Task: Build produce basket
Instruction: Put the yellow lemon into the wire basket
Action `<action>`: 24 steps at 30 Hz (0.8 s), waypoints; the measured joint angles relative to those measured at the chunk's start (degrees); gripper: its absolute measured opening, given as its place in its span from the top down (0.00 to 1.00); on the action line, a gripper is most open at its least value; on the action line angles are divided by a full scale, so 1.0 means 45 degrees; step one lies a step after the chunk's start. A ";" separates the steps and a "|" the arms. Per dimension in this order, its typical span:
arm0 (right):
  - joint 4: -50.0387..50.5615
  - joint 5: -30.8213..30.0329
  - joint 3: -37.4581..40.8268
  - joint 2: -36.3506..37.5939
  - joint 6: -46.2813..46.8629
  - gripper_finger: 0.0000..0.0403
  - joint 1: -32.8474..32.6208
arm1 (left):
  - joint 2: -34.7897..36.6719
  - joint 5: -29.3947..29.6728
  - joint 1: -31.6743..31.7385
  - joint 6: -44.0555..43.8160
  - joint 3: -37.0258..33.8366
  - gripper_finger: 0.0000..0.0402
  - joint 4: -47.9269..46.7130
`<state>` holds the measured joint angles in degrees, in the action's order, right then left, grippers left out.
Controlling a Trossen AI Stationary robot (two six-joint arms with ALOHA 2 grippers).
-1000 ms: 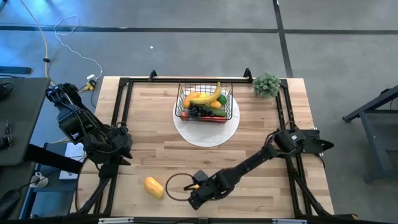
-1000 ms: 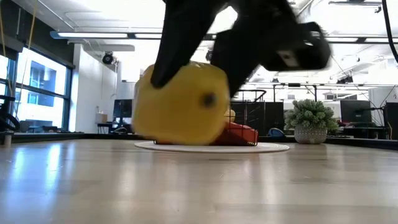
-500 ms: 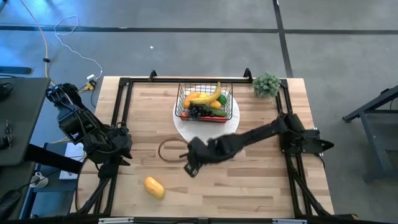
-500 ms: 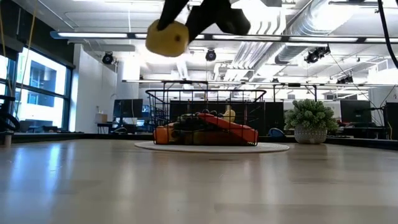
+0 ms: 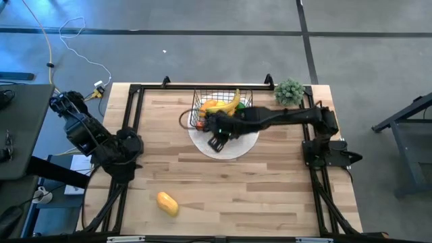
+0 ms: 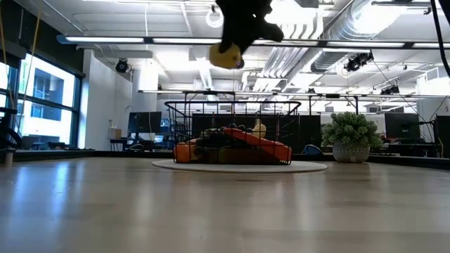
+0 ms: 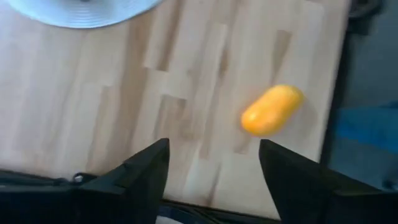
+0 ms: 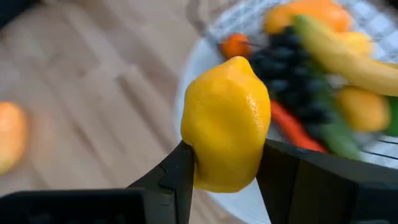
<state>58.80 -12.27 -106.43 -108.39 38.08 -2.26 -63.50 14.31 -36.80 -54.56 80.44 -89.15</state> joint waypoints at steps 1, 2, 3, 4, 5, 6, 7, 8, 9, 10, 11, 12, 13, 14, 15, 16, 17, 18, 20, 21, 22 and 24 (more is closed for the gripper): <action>0.0265 -0.0037 0.0000 0.0076 -0.0176 0.72 0.0257 | -0.0020 0.0138 0.0139 -0.0045 0.0000 0.40 -0.0124; 0.0579 -0.0056 0.0000 0.0110 -0.0279 0.72 0.0488 | -0.0030 0.0239 0.0288 -0.0035 0.0000 0.38 -0.0139; 0.0861 -0.0060 0.0000 0.0122 -0.0446 0.72 0.0736 | -0.0029 0.0336 0.0451 0.0098 0.0000 0.38 -0.0132; 0.1211 -0.0062 0.0000 0.0120 -0.0525 0.72 0.0975 | -0.0019 0.0379 0.0611 0.0300 0.0000 0.37 -0.0100; 0.1646 -0.0063 0.0000 0.0111 -0.0569 0.72 0.1206 | -0.0021 0.0388 0.0785 0.0485 0.0000 0.37 -0.0094; 0.1986 -0.0060 0.0000 0.0109 -0.0660 0.72 0.1433 | -0.0021 0.0388 0.0944 0.0674 0.0000 0.37 -0.0117; 0.2172 -0.0065 0.0000 0.0109 -0.0802 0.72 0.1651 | -0.0021 0.0388 0.1102 0.0877 0.0000 0.37 -0.0146; 0.2317 -0.0070 0.0000 0.0108 -0.0912 0.72 0.1862 | -0.0021 0.0383 0.1253 0.1062 0.0000 0.38 -0.0160; 0.2526 -0.0070 0.0000 0.0094 -0.1053 0.72 0.2077 | -0.0021 0.0369 0.1403 0.1221 0.0000 0.38 -0.0174; 0.2717 -0.0061 0.0000 0.0085 -0.1182 0.72 0.2295 | -0.0021 0.0344 0.1559 0.1329 0.0000 0.38 -0.0176; 0.2863 -0.0029 0.0000 0.0080 -0.1302 0.72 0.2508 | -0.0021 0.0339 0.1705 0.1377 0.0000 0.38 -0.0175; 0.3027 0.0029 0.0000 0.0080 -0.1475 0.72 0.2732 | -0.0021 0.0334 0.1850 0.1437 0.0000 0.38 -0.0183; 0.3207 0.0064 0.0007 0.0078 -0.1607 0.72 0.2953 | -0.0021 0.0329 0.1982 0.1469 0.0000 0.38 -0.0189; 0.3246 0.0068 0.0064 0.0045 -0.1735 0.72 0.3153 | -0.0021 0.0325 0.2096 0.1474 0.0000 0.38 -0.0189; 0.3253 0.0078 0.0128 0.0007 -0.1864 0.72 0.3353 | -0.0021 0.0309 0.2205 0.1483 0.0000 0.38 -0.0189; 0.3292 0.0093 0.0229 -0.0020 -0.1918 0.72 0.3551 | -0.0021 0.0300 0.2314 0.1493 0.0000 0.38 -0.0189; 0.3307 0.0138 0.0379 -0.0022 -0.1923 0.72 0.3750 | -0.0021 0.0300 0.2412 0.1500 0.0000 0.38 -0.0189; 0.3234 0.0214 0.0541 -0.0021 -0.1923 0.72 0.3935 | -0.0021 0.0299 0.2506 0.1500 0.0000 0.38 -0.0189; 0.3027 0.0436 0.0942 -0.0013 -0.1933 0.72 0.4264 | -0.0021 0.0295 0.2670 0.1504 0.0000 0.38 -0.0190; 0.3003 0.0440 0.1138 -0.0018 -0.1943 0.72 0.4403 | -0.0021 0.0295 0.2741 0.1504 0.0000 0.38 -0.0190; 0.2866 0.0445 0.1361 -0.0019 -0.1943 0.72 0.4514 | -0.0021 0.0295 0.2813 0.1504 0.0000 0.38 -0.0191; 0.2318 0.0533 0.1781 -0.0018 -0.1881 0.72 0.4676 | -0.0021 0.0237 0.2959 0.1504 0.0000 0.38 -0.0189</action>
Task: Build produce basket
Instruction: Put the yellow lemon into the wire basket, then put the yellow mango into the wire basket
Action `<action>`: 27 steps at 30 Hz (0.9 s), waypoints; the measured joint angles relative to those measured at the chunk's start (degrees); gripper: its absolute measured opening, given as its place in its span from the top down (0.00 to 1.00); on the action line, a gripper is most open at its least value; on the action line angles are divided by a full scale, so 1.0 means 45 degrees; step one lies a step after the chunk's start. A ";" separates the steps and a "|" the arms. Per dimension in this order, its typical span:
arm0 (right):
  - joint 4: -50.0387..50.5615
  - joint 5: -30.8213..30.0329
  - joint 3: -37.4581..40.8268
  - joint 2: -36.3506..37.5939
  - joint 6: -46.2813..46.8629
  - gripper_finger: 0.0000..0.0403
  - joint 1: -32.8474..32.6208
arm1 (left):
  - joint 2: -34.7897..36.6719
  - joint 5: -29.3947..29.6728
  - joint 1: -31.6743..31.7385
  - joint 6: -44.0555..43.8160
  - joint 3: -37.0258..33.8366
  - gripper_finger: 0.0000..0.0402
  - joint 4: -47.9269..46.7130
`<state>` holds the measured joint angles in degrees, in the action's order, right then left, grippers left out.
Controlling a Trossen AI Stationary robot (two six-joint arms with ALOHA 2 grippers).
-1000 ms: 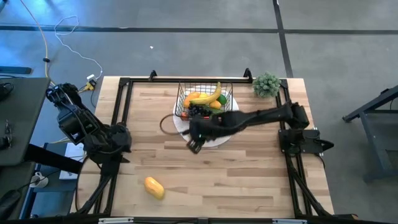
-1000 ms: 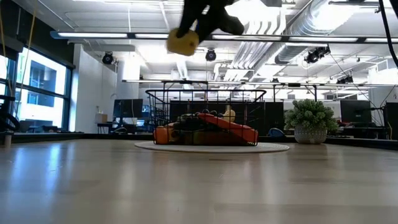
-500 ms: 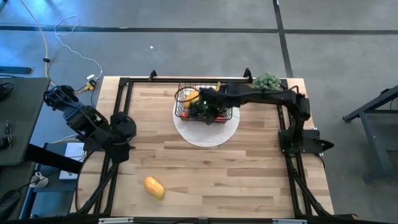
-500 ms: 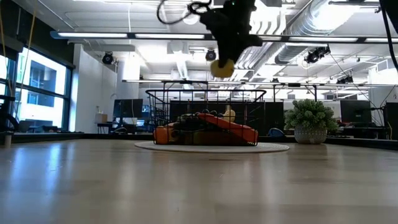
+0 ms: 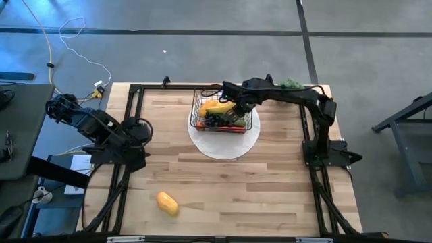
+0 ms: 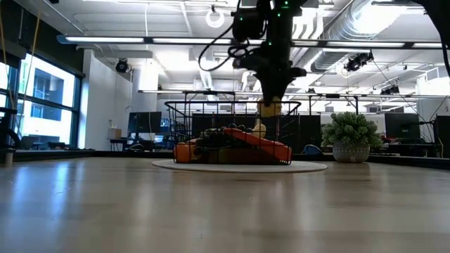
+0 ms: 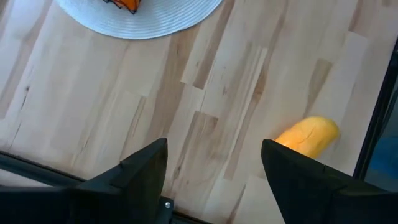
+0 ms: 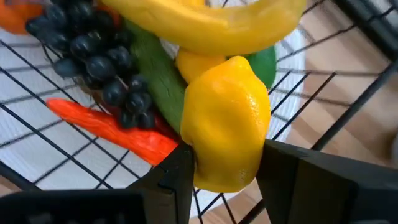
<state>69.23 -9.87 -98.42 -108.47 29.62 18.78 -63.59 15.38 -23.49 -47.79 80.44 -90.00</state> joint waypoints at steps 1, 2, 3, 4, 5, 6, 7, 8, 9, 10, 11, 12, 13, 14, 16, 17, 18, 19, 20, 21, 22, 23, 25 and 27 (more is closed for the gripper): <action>-0.0087 0.0154 0.0144 -0.0006 0.0030 0.71 0.0075 | 0.0000 -0.0060 0.0073 0.0000 0.0000 0.38 -0.0005; -0.0138 0.0276 0.0248 -0.0010 0.0048 0.71 0.0144 | 0.0000 -0.0099 0.0140 0.0000 0.0000 0.38 -0.0005; -0.0318 0.0376 0.0345 -0.0009 0.0070 0.71 0.0202 | 0.0000 -0.0142 0.0210 0.0000 0.0000 0.38 0.0000; -0.0596 0.0447 0.0464 0.0000 0.0074 0.70 0.0250 | 0.0000 -0.0185 0.0282 0.0000 0.0000 0.38 -0.0001; -0.0785 0.0486 0.0591 0.0000 0.0138 0.68 0.0293 | 0.0000 -0.0242 0.0350 0.0000 0.0000 0.38 -0.0005; -0.0814 0.0581 0.0675 -0.0003 0.0201 0.67 0.0349 | 0.0000 -0.0262 0.0418 0.0005 0.0000 0.38 -0.0005; -0.0835 0.0678 0.0730 -0.0005 0.0174 0.66 0.0419 | 0.0000 -0.0272 0.0474 0.0000 0.0000 0.38 -0.0005; -0.0962 0.0772 0.0791 -0.0003 0.0076 0.65 0.0477 | 0.0000 -0.0281 0.0512 0.0004 0.0000 0.38 -0.0005; -0.1045 0.0861 0.0831 0.0000 0.0015 0.63 0.0517 | 0.0000 -0.0282 0.0562 0.0002 0.0000 0.38 -0.0002; -0.1041 0.0859 0.0880 0.0000 0.0012 0.62 0.0556 | 0.0000 -0.0279 0.0584 0.0000 0.0000 0.38 -0.0003; -0.1011 0.0851 0.0915 0.0000 0.0004 0.61 0.0587 | 0.0000 -0.0282 0.0608 0.0002 0.0000 0.38 -0.0005; -0.1005 0.0855 0.0915 0.0000 -0.0009 0.59 0.0616 | 0.0000 -0.0282 0.0640 0.0005 0.0000 0.38 -0.0005; -0.1009 0.0870 0.0915 0.0000 -0.0015 0.57 0.0652 | 0.0000 -0.0276 0.0637 0.0005 0.0000 0.38 -0.0005; -0.1009 0.0880 0.0915 0.0000 -0.0013 0.55 0.0677 | 0.0000 -0.0252 0.0637 0.0005 0.0000 0.38 -0.0005; -0.1009 0.0935 0.0915 0.0000 -0.0010 0.51 0.0719 | 0.0000 -0.0223 0.0637 0.0178 0.0000 0.38 -0.0005; -0.1009 0.0932 0.0915 0.0000 0.0025 0.49 0.0744 | -0.0003 -0.0223 0.0637 0.0324 0.0000 0.38 -0.0005; -0.1014 0.0937 0.0915 0.0000 0.0078 0.47 0.0749 | -0.0019 -0.0223 0.0637 0.0426 0.0000 0.38 -0.0005; -0.1014 0.0933 0.0915 0.0000 0.0087 0.45 0.0749 | -0.0033 -0.0214 0.0637 0.0474 0.0000 0.37 -0.0005; -0.1014 0.0937 0.0915 0.0000 0.0089 0.44 0.0760 | -0.0049 -0.0198 0.0637 0.0532 0.0000 0.37 -0.0005; -0.0971 0.0941 0.0900 0.0000 0.0116 0.42 0.0774 | -0.0049 -0.0159 0.0637 0.0590 0.0000 0.36 -0.0005; -0.0822 0.0971 0.0840 0.0000 0.0257 0.41 0.0777 | -0.0049 -0.0120 0.0634 0.0672 0.0000 0.36 -0.0005; -0.0660 0.0978 0.0765 0.0000 0.0382 0.41 0.0776 | -0.0044 -0.0092 0.0632 0.0779 0.0000 0.36 0.0003; -0.0479 0.0981 0.0532 0.0000 0.0436 0.40 0.0774 | -0.0048 0.0025 0.0633 0.1083 0.0000 0.36 0.0073; -0.0249 0.0970 0.0216 0.0000 0.0449 0.41 0.0724 | -0.0045 0.0073 0.0632 0.1311 0.0000 0.36 0.0144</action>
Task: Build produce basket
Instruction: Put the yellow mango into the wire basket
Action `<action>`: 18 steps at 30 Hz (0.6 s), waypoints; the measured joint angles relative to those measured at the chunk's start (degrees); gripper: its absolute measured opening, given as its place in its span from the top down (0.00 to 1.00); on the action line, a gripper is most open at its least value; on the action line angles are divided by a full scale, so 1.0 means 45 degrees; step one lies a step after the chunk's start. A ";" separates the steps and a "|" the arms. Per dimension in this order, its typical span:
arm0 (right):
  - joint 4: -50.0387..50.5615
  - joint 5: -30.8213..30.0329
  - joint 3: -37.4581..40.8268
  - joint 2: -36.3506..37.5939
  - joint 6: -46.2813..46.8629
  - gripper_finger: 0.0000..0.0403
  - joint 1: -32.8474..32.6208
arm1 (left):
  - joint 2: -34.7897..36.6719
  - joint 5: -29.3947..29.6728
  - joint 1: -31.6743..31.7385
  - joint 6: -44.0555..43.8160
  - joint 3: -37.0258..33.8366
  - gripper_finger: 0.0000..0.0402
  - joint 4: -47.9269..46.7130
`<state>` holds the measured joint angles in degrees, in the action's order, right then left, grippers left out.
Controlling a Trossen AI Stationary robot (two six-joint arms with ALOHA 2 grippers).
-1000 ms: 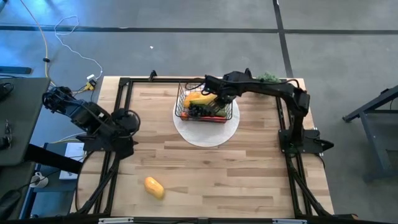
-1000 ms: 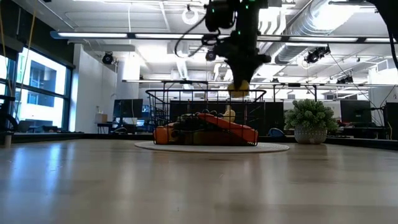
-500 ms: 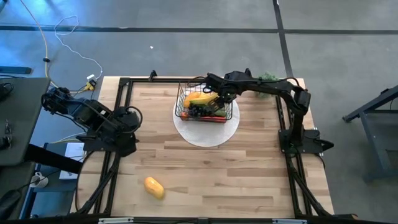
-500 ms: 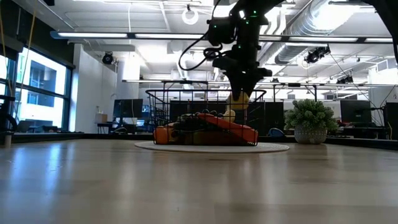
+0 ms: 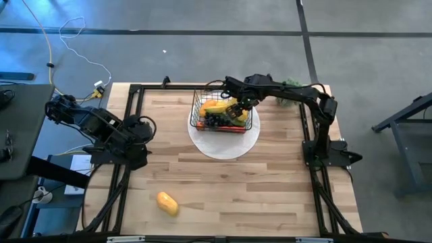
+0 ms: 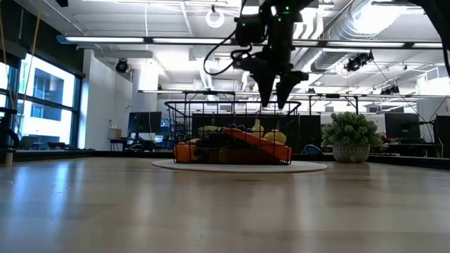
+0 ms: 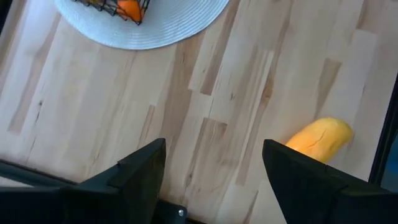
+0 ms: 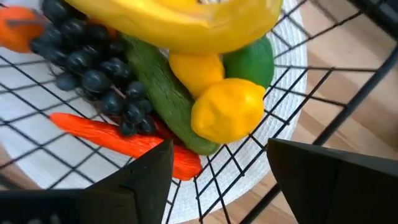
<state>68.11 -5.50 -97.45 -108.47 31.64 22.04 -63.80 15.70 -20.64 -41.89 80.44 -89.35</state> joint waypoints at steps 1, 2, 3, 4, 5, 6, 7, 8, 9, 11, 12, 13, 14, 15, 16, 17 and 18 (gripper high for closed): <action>0.0115 -0.0017 -0.0182 0.0000 -0.0001 0.41 -0.0048 | 0.0002 0.0000 0.0000 0.0066 0.0000 0.36 0.0082; 0.0142 -0.0066 -0.0376 0.0000 -0.0012 0.41 -0.0096 | -0.0001 -0.0002 0.0000 0.0123 0.0000 0.36 0.0174; 0.0148 -0.0076 -0.0578 0.0000 -0.0025 0.41 -0.0159 | -0.0003 -0.0006 -0.0010 0.0163 0.0000 0.36 0.0236; 0.0216 -0.0071 -0.0788 0.0000 -0.0029 0.41 -0.0222 | -0.0002 -0.0021 -0.0025 0.0225 0.0000 0.36 0.0263; 0.0275 -0.0086 -0.0985 0.0000 -0.0034 0.41 -0.0282 | -0.0001 -0.0045 -0.0038 0.0233 0.0000 0.36 0.0304; 0.0294 -0.0121 -0.1178 0.0000 -0.0028 0.41 -0.0355 | -0.0001 -0.0076 -0.0059 0.0234 0.0000 0.36 0.0390; 0.0299 -0.0239 -0.1352 0.0000 0.0016 0.41 -0.0427 | -0.0003 -0.0083 -0.0097 0.0263 0.0000 0.36 0.0473; 0.0366 -0.0389 -0.1520 0.0000 0.0102 0.41 -0.0503 | -0.0003 -0.0101 -0.0107 0.0263 0.0000 0.36 0.0516; 0.0471 -0.0495 -0.1694 0.0000 0.0137 0.41 -0.0576 | -0.0003 -0.0165 -0.0107 0.0263 0.0000 0.36 0.0515; 0.0610 -0.0683 -0.2007 0.0000 0.0198 0.41 -0.0728 | -0.0003 -0.0612 -0.0107 0.0661 0.0000 0.36 0.0521; 0.0713 -0.0723 -0.2129 0.0000 0.0199 0.41 -0.0802 | -0.0003 -0.0939 -0.0104 0.0967 0.0000 0.36 0.0525; 0.0851 -0.0745 -0.2240 0.0000 0.0202 0.41 -0.0869 | -0.0003 -0.1194 -0.0107 0.1298 0.0000 0.36 0.0542; 0.0979 -0.0757 -0.2332 0.0000 0.0204 0.41 -0.0938 | -0.0003 -0.1349 -0.0107 0.1504 0.0000 0.36 0.0597; 0.1087 -0.0761 -0.2408 0.0000 0.0213 0.41 -0.1014 | -0.0003 -0.1481 -0.0107 0.1634 0.0000 0.36 0.0705; 0.1182 -0.0761 -0.2472 0.0000 0.0296 0.41 -0.1106 | -0.0003 -0.1608 -0.0107 0.1797 0.0000 0.35 0.0854; 0.1296 -0.0758 -0.2512 0.0000 0.0411 0.41 -0.1193 | -0.0003 -0.1755 -0.0107 0.2010 0.0000 0.35 0.1023; 0.1452 -0.0756 -0.2537 0.0002 0.0562 0.41 -0.1287 | -0.0003 -0.1986 -0.0112 0.2246 0.0000 0.35 0.1218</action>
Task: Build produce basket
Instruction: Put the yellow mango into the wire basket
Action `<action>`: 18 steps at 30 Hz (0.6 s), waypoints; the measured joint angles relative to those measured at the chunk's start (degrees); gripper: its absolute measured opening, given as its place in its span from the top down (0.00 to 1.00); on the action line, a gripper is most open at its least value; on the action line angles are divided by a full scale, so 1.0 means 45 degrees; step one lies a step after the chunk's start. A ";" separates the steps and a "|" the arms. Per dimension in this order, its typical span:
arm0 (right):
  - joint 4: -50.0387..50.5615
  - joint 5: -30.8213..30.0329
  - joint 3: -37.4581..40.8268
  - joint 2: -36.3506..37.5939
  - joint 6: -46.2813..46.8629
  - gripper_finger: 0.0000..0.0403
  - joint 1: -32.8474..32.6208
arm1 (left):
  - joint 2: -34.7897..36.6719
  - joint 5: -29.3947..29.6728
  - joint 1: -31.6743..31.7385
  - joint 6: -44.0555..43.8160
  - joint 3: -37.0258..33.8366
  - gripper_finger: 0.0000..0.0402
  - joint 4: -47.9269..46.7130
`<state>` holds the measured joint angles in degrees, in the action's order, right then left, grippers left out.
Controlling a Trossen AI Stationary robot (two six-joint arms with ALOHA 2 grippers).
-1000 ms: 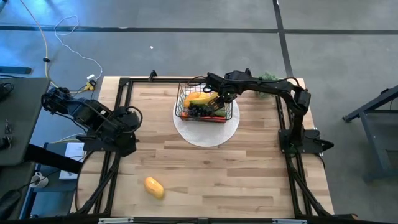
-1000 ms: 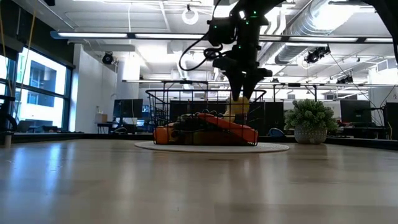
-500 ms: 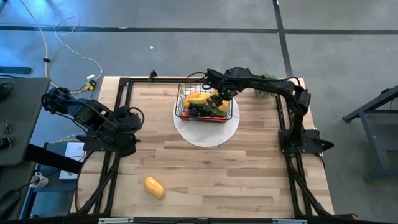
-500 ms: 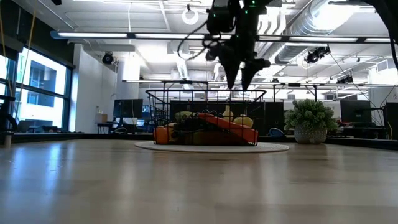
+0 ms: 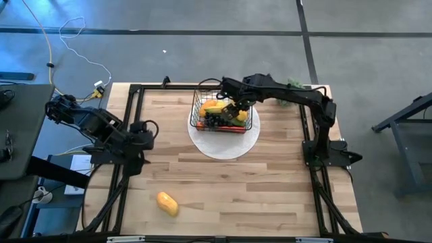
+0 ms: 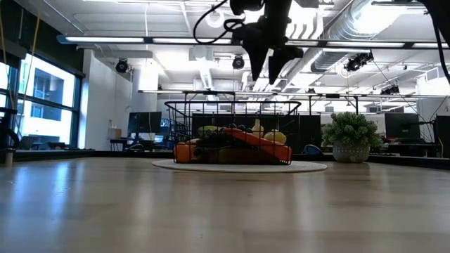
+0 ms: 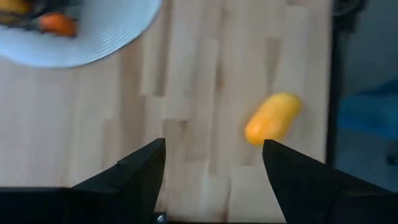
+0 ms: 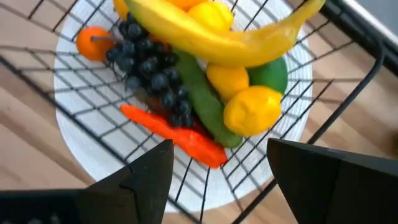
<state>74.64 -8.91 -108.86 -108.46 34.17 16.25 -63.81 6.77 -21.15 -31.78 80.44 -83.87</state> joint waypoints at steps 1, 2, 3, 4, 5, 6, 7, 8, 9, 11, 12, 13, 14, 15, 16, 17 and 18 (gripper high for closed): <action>0.0130 0.0000 -0.0023 -0.0002 0.0129 0.41 -0.0113 | 0.0000 -0.0285 0.0000 0.0229 0.0000 0.35 0.0213; 0.0203 0.0005 -0.0033 -0.0002 0.0237 0.41 -0.0229 | 0.0000 -0.0593 0.0000 0.0444 0.0000 0.35 0.0390; 0.0291 0.0000 -0.0033 -0.0002 0.0383 0.41 -0.0350 | 0.0000 -0.0889 0.0000 0.0613 0.0000 0.35 0.0495; 0.0414 0.0000 -0.0033 -0.0002 0.0456 0.41 -0.0476 | 0.0000 -0.1152 -0.0005 0.0746 0.0000 0.35 0.0584; 0.0558 0.0000 -0.0033 -0.0002 0.0581 0.41 -0.0623 | 0.0000 -0.1386 -0.0005 0.0848 0.0000 0.35 0.0688; 0.0712 0.0000 -0.0033 -0.0002 0.0752 0.41 -0.0779 | 0.0000 -0.1676 -0.0005 0.0937 0.0000 0.35 0.0787; 0.0844 0.0002 -0.0033 -0.0002 0.0913 0.41 -0.0952 | 0.0000 -0.1948 -0.0005 0.0993 0.0000 0.35 0.0856; 0.0989 0.0004 -0.0033 -0.0002 0.1065 0.41 -0.1138 | 0.0000 -0.2142 -0.0005 0.1035 0.0000 0.35 0.0994; 0.1099 -0.0002 -0.0033 -0.0002 0.1250 0.41 -0.1323 | 0.0000 -0.2292 -0.0005 0.1110 0.0000 0.35 0.1168; 0.1312 -0.0117 -0.0034 -0.0002 0.1621 0.41 -0.1715 | 0.0000 -0.2497 -0.0005 0.1252 0.0000 0.34 0.1427; 0.1433 -0.0224 -0.0033 -0.0002 0.1816 0.41 -0.1923 | 0.0000 -0.2507 -0.0005 0.1348 0.0000 0.33 0.1564; 0.1555 -0.0299 -0.0033 -0.0002 0.2032 0.41 -0.2125 | 0.0000 -0.2504 -0.0040 0.1468 0.0000 0.32 0.1697; 0.1696 -0.0356 -0.0033 0.0003 0.2240 0.41 -0.2324 | 0.0000 -0.2502 -0.0120 0.1549 0.0000 0.31 0.1801; 0.1819 -0.0412 -0.0033 0.0003 0.2487 0.41 -0.2529 | 0.0000 -0.2501 -0.0220 0.1583 0.0000 0.30 0.1832; 0.1912 -0.0469 -0.0038 0.0008 0.2768 0.41 -0.2727 | 0.0000 -0.2492 -0.0317 0.1631 0.0000 0.28 0.1864; 0.2012 -0.0491 -0.0038 0.0008 0.3059 0.41 -0.2928 | 0.0000 -0.2497 -0.0424 0.1709 0.0000 0.27 0.1946; 0.2116 -0.0500 -0.0038 0.0008 0.3354 0.41 -0.3133 | 0.0000 -0.2497 -0.0536 0.1812 0.0000 0.26 0.2069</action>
<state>84.16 -11.16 -109.03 -108.42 49.26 2.15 -63.81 -4.47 -23.56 -23.63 80.44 -74.56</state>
